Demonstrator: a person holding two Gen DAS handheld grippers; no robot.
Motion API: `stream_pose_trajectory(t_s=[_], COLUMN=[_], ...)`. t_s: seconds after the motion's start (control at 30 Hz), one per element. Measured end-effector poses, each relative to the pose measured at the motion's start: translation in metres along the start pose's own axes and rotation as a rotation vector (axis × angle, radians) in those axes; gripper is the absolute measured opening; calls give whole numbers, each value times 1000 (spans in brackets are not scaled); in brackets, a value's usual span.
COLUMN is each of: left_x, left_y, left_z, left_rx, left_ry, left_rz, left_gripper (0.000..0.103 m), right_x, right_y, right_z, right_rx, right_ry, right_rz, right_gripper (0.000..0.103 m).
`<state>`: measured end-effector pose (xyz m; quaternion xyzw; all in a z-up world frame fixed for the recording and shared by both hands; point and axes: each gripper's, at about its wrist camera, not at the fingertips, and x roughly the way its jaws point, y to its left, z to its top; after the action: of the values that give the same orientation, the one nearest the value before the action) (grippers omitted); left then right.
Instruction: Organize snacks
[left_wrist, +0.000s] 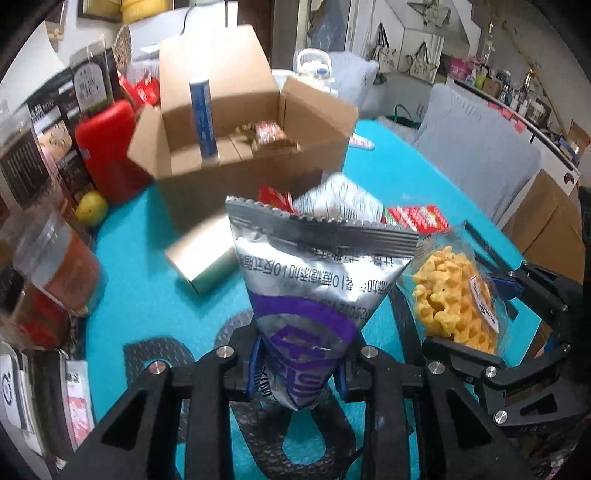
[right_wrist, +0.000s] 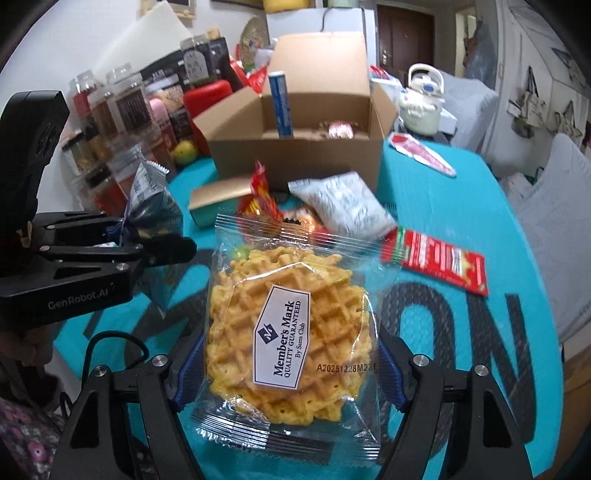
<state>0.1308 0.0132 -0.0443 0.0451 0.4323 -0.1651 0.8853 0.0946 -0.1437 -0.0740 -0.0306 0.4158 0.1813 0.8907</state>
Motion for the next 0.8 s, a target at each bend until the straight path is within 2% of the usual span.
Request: stream_pose_trajectory(t_s=[0.3,0.8], left_x=[-21,-19], left_y=[3,28], left_z=[33,107], left_rx=[25,4], left_ry=[-119,-254], left_rz=[9,28], left_gripper=[30,30], right_x=[-14,-9], right_y=[-5,-25], right_z=[41,123], right_rx=[-47,-76], right_ry=[-102,-206], right_rz=[-15,9], right_gripper=[77,77])
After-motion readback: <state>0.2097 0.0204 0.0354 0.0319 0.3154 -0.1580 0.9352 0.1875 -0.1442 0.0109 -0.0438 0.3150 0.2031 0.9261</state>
